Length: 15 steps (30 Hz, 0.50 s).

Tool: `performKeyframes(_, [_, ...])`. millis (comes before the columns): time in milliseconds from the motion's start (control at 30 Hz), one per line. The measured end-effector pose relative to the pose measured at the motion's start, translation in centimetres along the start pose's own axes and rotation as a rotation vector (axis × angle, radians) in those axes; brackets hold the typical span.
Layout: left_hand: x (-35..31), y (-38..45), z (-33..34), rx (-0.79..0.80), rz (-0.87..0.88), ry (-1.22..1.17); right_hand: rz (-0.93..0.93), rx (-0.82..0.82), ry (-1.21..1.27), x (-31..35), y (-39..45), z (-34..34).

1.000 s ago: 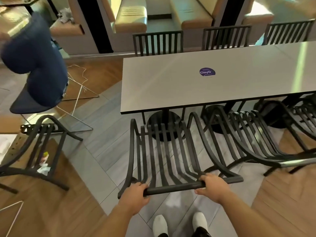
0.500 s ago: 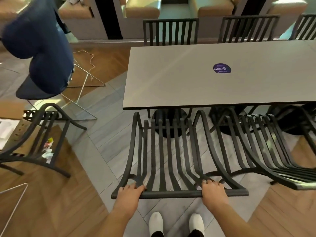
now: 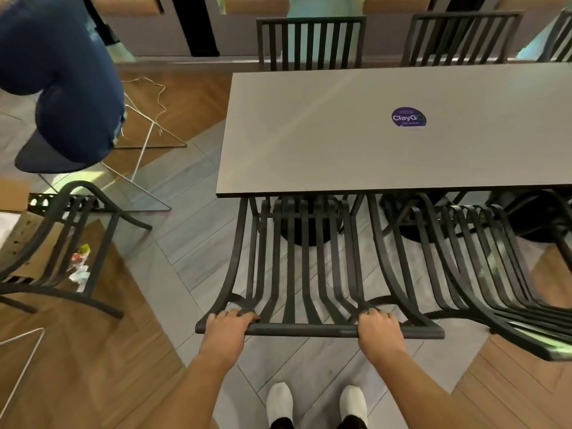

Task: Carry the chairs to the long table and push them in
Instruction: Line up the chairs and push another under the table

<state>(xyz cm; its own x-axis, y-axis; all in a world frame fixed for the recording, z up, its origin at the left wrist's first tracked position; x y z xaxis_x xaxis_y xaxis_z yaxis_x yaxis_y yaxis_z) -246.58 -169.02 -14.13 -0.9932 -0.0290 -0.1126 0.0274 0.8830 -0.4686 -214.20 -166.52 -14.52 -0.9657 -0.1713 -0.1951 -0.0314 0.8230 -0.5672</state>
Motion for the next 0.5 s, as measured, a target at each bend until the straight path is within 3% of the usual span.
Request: performKeyframes(500, [-1.6, 5.2, -2.2, -0.004, -0.053, 0.042, 0.015, -0.01, 0.061, -1.9, 4.3, -2.6])
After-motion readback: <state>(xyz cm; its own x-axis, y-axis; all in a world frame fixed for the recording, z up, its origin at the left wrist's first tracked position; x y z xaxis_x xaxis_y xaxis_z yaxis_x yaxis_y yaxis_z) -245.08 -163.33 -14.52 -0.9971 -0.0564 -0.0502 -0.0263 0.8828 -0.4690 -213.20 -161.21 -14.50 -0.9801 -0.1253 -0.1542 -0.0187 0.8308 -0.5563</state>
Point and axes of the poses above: each hand's wrist, its own y-axis towards the middle knuckle, its own z-axis out of the palm, x = y × z, the point moved 4 cm from there along y, towards the middle knuckle, and after that the axes turned 3 degrees about -y, right-handed, at the moved point
